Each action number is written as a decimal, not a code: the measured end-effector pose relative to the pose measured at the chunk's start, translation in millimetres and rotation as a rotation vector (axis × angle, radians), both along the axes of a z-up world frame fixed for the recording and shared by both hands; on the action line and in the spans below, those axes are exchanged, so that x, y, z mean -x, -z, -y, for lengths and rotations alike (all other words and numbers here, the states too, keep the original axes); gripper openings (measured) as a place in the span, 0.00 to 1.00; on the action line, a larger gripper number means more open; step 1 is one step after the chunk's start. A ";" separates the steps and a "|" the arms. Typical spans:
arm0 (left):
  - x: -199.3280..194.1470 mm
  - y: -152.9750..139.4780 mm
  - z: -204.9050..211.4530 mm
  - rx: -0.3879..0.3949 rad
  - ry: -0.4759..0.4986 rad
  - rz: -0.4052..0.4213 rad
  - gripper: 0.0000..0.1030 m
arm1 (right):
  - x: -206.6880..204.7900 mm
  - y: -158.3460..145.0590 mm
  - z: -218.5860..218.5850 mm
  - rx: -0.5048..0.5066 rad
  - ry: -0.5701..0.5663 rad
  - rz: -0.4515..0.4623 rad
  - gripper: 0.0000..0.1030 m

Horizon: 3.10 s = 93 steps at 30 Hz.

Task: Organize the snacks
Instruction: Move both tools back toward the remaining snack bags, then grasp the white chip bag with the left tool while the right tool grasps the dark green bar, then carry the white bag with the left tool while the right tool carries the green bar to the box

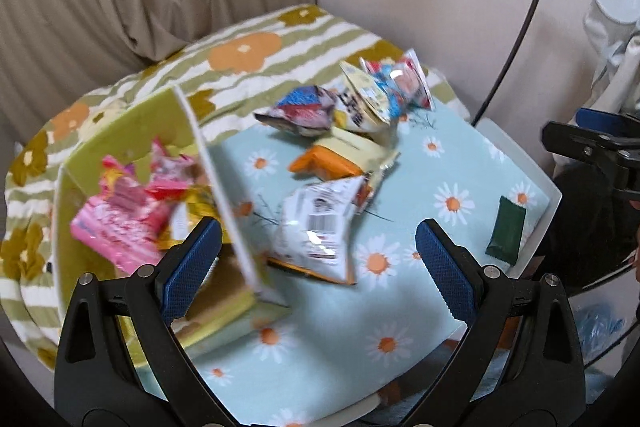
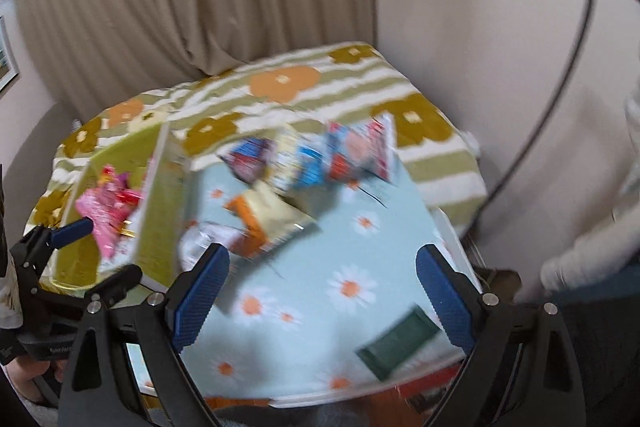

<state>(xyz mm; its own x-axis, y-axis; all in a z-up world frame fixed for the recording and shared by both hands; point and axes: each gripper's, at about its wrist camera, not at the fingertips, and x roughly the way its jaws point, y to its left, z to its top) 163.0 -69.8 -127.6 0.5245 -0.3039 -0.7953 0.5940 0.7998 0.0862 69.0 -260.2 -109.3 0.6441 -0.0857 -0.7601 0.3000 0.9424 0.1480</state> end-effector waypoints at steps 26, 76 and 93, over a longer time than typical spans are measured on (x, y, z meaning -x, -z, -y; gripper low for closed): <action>-52.5 126.5 84.9 -0.464 -0.040 -0.046 0.92 | 6.9 159.3 43.3 -0.173 0.023 -0.382 0.91; -37.8 47.2 58.9 -0.207 -0.118 -0.045 0.50 | -25.3 124.6 20.3 -0.073 -0.147 -0.230 0.39; 42.0 -52.2 -39.0 0.081 -0.435 0.046 0.50 | -39.9 19.7 -40.4 -0.007 -0.475 0.024 0.39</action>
<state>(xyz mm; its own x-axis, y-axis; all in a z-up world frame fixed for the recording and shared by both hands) 121.1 -30.8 -75.3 0.6518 -0.1078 -0.7507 0.1978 0.9797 0.0311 109.0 -219.8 -129.0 0.6284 0.2276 -0.7439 -0.1670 0.9734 0.1568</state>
